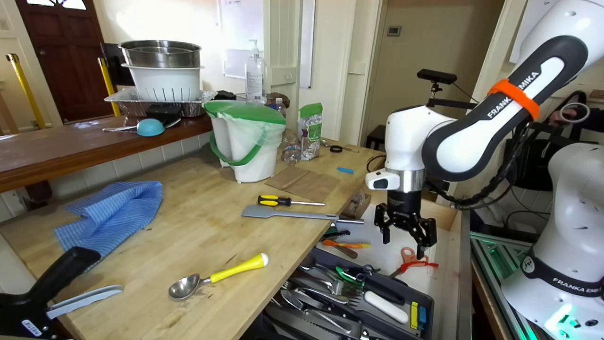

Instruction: Take the scissors out of the drawer

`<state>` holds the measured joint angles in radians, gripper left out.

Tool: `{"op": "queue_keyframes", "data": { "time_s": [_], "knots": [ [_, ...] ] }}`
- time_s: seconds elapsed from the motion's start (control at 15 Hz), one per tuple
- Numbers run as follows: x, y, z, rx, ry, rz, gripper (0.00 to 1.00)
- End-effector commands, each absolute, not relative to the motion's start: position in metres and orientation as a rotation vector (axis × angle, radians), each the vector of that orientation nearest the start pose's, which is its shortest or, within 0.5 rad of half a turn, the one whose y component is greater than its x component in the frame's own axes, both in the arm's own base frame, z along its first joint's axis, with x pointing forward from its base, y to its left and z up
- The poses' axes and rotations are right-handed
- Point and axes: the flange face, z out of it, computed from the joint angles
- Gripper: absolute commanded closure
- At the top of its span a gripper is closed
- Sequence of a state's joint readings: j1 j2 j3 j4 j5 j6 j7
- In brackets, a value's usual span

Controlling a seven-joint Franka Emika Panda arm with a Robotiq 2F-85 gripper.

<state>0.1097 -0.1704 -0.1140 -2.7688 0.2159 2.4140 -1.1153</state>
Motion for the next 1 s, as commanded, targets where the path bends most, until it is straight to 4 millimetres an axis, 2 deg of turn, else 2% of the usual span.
{"op": "queue_keyframes", "data": {
  "time_s": [0.0,0.13,0.27,0.33,0.53,0.67,0.87,0.93],
  "knots": [
    [0.354,0.018,0.213,-2.647,-1.185,0.288,0.0],
    [0.349,0.027,0.201,-2.68,-1.089,0.36,0.0],
    [0.347,0.032,0.198,-2.727,-0.924,0.378,0.0],
    [0.349,0.028,0.203,-2.686,-1.054,0.363,0.0],
    [0.348,0.032,0.199,-2.714,-0.978,0.387,0.0],
    [0.352,0.036,0.198,-2.749,-1.068,0.392,0.0],
    [0.355,0.025,0.193,-2.802,-1.202,0.458,0.0],
    [0.354,0.019,0.191,-2.837,-1.199,0.496,0.0]
  ]
}}
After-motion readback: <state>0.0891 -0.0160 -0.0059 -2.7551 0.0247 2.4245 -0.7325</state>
